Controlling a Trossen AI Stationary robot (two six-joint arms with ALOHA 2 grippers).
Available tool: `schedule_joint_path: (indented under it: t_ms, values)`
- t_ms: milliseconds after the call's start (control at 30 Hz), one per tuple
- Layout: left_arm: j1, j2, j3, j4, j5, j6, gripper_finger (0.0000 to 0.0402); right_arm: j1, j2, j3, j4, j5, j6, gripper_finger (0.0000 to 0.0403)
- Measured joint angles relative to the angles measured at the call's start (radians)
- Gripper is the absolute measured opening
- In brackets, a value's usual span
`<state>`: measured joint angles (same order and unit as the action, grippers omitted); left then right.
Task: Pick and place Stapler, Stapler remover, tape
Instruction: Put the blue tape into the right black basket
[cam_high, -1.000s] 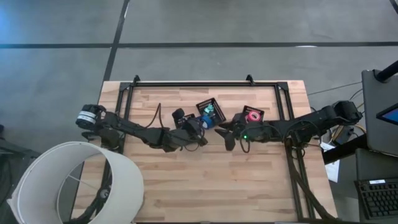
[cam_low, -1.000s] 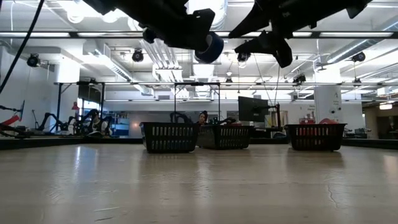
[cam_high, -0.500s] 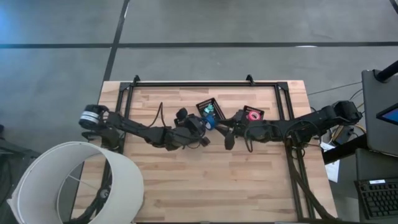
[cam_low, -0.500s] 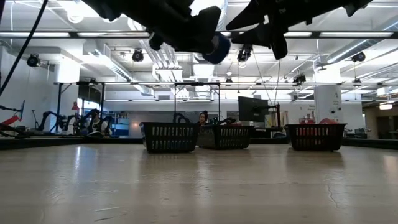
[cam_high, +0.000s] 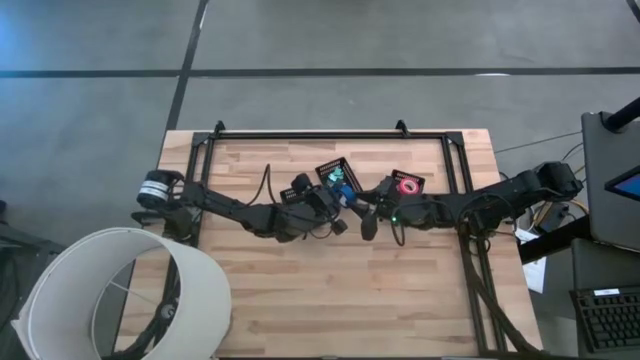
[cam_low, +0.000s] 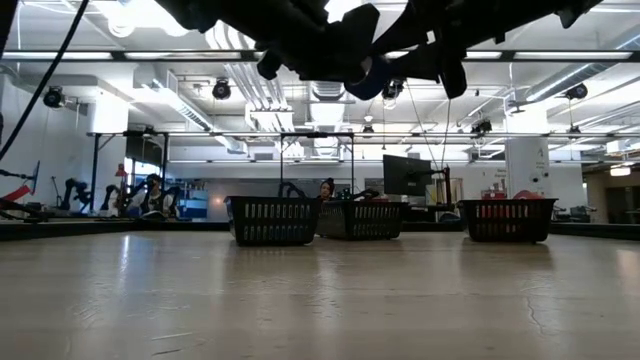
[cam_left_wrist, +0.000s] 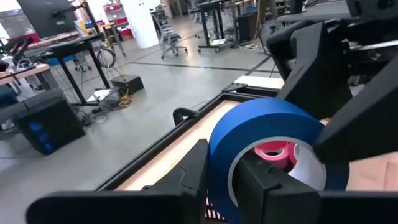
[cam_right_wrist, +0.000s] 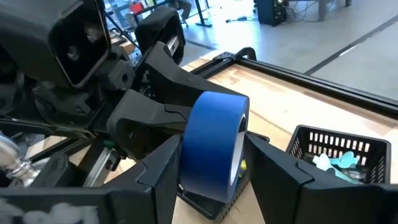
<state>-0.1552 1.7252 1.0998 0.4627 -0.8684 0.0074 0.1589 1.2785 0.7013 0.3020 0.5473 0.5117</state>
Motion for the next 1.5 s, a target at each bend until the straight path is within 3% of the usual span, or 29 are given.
schedule_joint_path:
  t_ms: [433, 833, 1500]
  values:
    - [-0.001, 0.022, 0.028, 0.001, 0.006, 0.023, 0.0055, 0.000, 0.000, 0.000, -0.015, 0.002, -0.048, 0.0172]
    - [-0.001, 0.022, 0.027, 0.000, 0.024, 0.018, 0.0085, 0.000, 0.000, -0.001, -0.018, 0.006, -0.044, 0.0100]
    - [-0.002, 0.022, 0.026, -0.088, 0.041, 0.025, 0.0124, -0.006, 0.002, -0.001, -0.094, 0.042, 0.021, 0.0109]
